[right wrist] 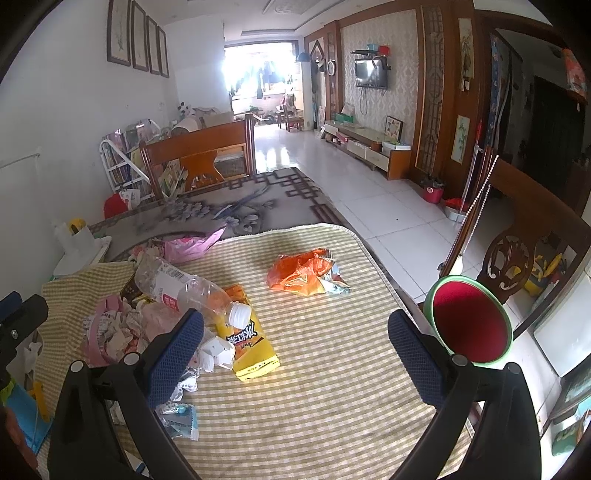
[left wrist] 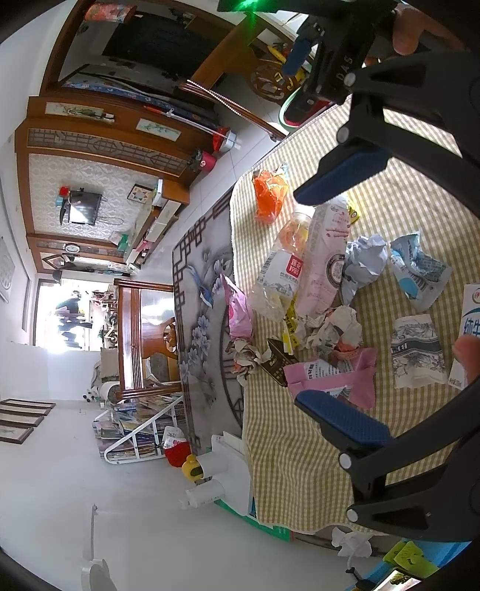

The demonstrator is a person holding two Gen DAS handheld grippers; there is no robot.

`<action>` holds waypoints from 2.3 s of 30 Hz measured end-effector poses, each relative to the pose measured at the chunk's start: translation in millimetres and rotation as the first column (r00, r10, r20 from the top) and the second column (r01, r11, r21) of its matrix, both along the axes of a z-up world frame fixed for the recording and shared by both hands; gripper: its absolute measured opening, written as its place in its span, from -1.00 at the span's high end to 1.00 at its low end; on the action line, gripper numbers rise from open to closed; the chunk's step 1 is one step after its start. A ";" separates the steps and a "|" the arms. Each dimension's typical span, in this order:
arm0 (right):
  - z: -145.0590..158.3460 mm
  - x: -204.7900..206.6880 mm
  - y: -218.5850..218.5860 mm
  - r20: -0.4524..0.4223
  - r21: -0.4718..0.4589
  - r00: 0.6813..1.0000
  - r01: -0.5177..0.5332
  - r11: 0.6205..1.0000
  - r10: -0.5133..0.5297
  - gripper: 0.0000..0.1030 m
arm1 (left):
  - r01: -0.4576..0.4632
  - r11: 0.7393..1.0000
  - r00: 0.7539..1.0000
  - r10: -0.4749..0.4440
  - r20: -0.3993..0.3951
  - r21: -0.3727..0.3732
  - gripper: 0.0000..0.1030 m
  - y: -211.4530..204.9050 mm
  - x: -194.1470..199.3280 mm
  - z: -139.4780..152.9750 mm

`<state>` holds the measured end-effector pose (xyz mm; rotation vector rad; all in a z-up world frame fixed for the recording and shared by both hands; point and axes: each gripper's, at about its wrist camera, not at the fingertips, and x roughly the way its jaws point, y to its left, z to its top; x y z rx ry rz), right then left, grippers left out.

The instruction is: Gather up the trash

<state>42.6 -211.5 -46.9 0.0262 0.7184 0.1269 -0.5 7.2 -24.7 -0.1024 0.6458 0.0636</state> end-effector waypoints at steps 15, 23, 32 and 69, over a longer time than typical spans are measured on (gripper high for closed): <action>2.3 -0.5 -3.2 0.009 -0.008 1.000 0.010 1.000 -0.010 -0.86 | 0.002 1.000 1.000 -0.002 0.001 0.002 -0.90 -1.4 -3.1 -0.6; 2.4 0.4 -3.4 0.006 -0.018 1.000 0.010 1.000 -0.010 -0.86 | 0.005 1.000 1.000 -0.005 -0.002 -0.001 -0.90 -2.5 -2.1 1.6; -2.8 2.5 -1.4 -0.011 -0.023 1.000 0.008 1.000 -0.009 -0.86 | 0.007 1.000 1.000 -0.007 -0.010 -0.006 -0.90 -0.8 1.2 2.4; -84.9 5.1 72.8 -0.360 0.054 0.893 -0.269 0.962 0.270 -0.86 | 0.157 0.976 0.808 -0.215 -0.548 -0.150 -0.90 22.6 -49.2 -158.1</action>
